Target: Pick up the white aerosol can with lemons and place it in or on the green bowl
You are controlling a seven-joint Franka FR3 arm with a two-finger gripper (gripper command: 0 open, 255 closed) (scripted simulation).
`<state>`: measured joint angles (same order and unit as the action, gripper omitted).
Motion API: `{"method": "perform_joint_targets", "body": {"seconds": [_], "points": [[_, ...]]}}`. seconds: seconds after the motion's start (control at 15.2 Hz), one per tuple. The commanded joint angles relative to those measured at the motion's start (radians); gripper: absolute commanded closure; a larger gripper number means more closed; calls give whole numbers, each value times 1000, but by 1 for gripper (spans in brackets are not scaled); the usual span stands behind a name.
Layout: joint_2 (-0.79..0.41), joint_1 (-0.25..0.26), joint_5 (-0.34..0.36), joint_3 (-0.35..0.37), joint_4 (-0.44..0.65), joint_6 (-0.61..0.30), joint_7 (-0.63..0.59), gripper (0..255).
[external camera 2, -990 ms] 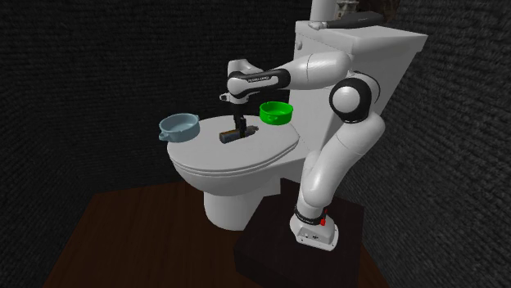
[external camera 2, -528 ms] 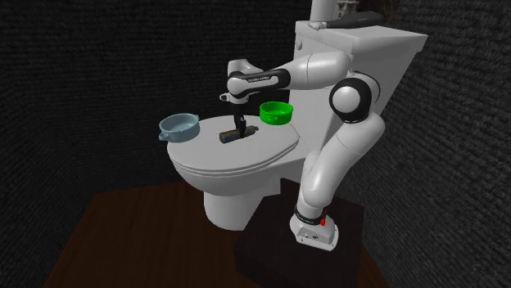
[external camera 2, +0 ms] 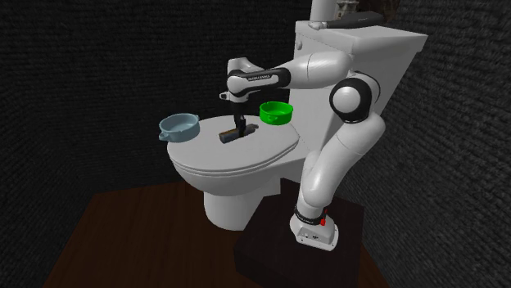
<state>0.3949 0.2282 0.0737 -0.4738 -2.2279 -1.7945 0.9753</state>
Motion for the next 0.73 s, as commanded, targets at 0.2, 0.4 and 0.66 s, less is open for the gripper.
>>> {"method": "perform_joint_targets", "body": {"seconds": [0.2,0.4,0.66], "points": [[6,2,-2,8,59,64,-5,255],[6,4,-4,12,99,104,-8,255],[4,7,-8,17,155,158,-11,255]]}}
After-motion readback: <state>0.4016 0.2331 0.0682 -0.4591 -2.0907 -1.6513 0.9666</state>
